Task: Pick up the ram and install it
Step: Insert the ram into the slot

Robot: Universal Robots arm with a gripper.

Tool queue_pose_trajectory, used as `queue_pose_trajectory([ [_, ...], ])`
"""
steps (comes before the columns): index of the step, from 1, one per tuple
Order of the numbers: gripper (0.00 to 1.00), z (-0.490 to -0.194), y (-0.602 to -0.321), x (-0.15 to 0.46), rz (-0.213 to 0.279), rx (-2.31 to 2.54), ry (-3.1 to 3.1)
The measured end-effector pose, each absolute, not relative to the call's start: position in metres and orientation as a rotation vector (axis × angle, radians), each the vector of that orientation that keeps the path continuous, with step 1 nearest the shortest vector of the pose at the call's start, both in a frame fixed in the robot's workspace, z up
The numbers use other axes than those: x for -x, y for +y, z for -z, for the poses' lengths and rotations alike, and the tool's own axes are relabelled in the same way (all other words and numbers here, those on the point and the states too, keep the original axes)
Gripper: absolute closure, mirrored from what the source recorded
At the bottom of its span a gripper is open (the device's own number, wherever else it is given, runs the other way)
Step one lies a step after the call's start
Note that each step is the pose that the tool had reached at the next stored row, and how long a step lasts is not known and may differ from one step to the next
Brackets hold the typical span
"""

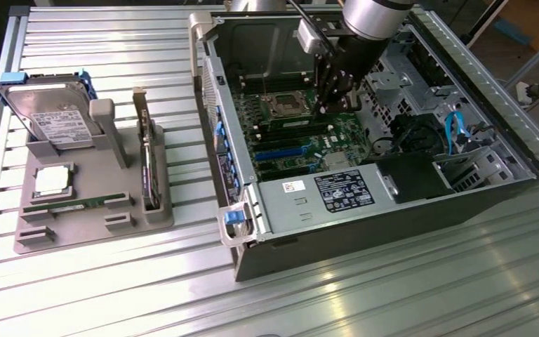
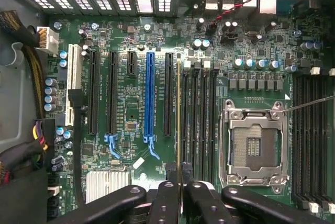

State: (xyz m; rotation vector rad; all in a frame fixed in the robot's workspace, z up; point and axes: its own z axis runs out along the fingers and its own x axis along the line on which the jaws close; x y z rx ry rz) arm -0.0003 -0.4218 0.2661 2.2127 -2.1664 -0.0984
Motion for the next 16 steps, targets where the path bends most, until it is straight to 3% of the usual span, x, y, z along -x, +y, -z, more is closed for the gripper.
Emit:
queue_pose_trajectory([
  [16,0.88,-0.264,-0.4205,0.0018,0.089,-2.196,-2.194],
])
